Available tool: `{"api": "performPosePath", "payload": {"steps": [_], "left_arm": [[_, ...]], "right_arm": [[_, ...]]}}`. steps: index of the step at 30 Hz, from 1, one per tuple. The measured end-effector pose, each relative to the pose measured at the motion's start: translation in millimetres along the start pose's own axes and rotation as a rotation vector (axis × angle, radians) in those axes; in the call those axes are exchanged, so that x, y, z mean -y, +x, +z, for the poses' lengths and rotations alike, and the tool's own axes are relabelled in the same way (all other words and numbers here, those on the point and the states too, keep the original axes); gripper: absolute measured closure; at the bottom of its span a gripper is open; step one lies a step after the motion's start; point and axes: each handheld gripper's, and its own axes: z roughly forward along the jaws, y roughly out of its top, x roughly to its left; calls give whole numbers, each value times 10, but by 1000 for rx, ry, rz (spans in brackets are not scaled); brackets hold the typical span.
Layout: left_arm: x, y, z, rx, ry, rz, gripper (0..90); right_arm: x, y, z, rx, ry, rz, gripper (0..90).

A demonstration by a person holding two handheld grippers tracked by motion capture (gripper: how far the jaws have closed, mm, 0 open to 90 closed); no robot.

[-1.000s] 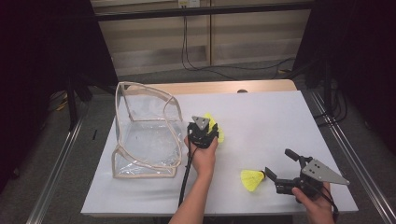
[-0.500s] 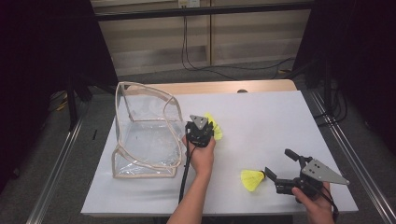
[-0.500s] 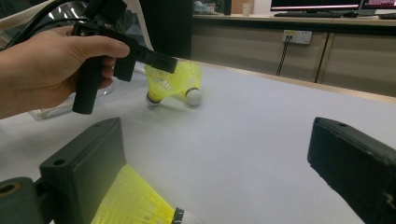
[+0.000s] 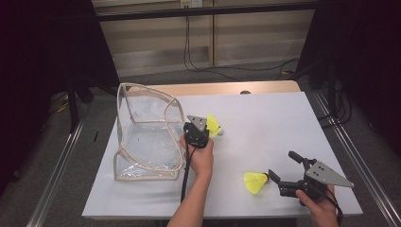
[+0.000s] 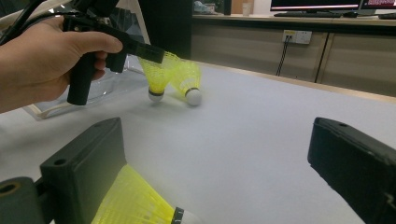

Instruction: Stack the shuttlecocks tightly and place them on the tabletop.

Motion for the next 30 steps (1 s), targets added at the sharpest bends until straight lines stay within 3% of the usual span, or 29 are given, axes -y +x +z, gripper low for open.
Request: {"api": "performPosePath", "payload": {"steps": [4,8,15,20,30], "left_arm": [[-23,44,-14,-51,13,39,888],[-15,35,10,-64,26,68,887],[-6,6,65,-20,32,41,856],[-5,-11,100,38,32,4,801],[-7,-83,157,90,41,-22,757]], "right_arm": [[1,2,1,3,2,-2,35],[1,4,2,2,4,-4,35],[0,4,-2,2,4,-7,35],[2,1,1,2,5,-3,35],[1,3,0,1,4,-7,35]]}}
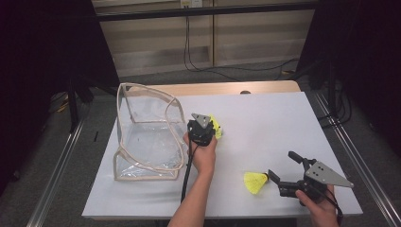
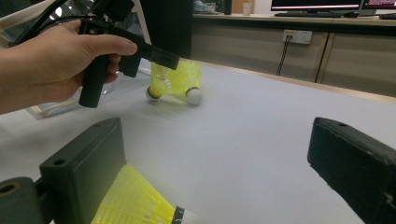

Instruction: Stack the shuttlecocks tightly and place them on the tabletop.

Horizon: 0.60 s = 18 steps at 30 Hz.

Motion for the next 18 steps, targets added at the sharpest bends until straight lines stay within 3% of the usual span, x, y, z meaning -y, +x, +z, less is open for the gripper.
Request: {"api": "performPosePath", "payload": {"steps": [4,18], "left_arm": [[10,-15,22,12,-4,-18,724],[34,-89,58,47,13,-24,626]], "right_arm": [[1,-2,0,-2,-1,2,35],[-2,3,1,-5,-1,-2,35]]}}
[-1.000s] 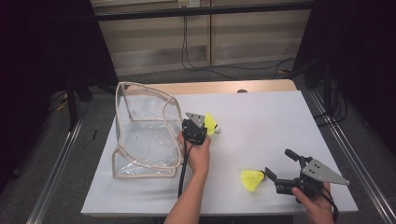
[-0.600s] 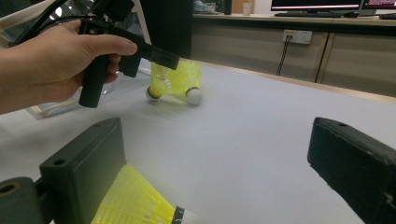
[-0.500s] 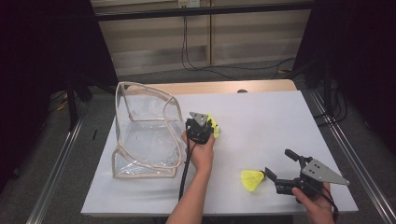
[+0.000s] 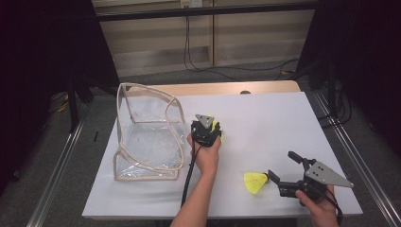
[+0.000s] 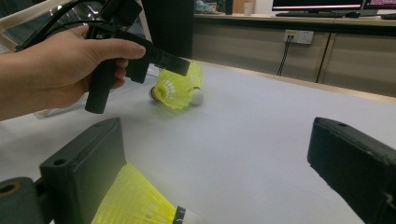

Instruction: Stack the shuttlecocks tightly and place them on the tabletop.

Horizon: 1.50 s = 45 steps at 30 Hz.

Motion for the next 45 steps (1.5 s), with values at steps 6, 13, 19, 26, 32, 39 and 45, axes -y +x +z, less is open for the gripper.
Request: {"api": "performPosePath", "payload": {"steps": [6,13,19,26,32,39,45], "left_arm": [[11,-16,14,2,7,1,609],[13,-18,18,1,9,-2,573],[15,-29,20,8,9,1,552],[21,-36,34,17,16,-3,527],[24,-34,40,26,21,1,510],[21,-36,44,35,24,-3,458],[1,-32,33,48,22,-25,399]], "right_arm": [[0,2,0,-1,2,2,35],[1,5,2,-4,5,2,35],[1,6,3,-5,5,3,35],[2,5,4,-5,7,4,35],[3,5,6,-6,9,3,35],[5,2,8,-4,11,-1,35],[4,3,8,-7,12,1,35]]}}
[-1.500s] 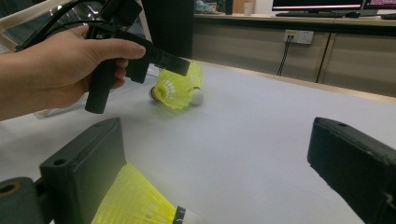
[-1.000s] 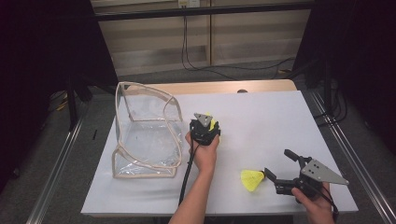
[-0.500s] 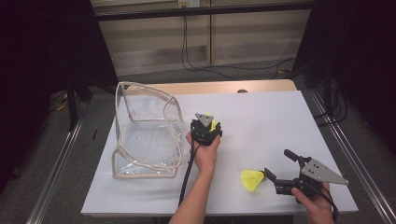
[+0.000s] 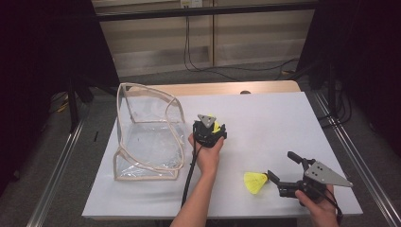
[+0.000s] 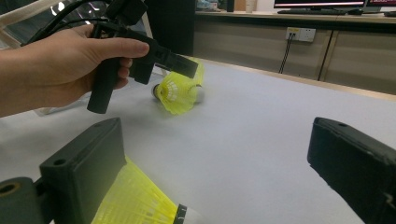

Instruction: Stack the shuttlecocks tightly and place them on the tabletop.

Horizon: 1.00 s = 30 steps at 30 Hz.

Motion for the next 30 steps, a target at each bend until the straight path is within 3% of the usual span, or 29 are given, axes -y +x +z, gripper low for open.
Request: {"api": "performPosePath", "payload": {"steps": [14,18,30], "left_arm": [[-64,27,-104,66,12,-32,279],[-68,31,-131,75,20,-19,251],[-98,5,-284,166,35,11,186]], "right_arm": [[-1,6,5,-3,-2,-5,35],[1,3,4,0,0,-5,35],[2,0,7,1,3,-7,35]]}}
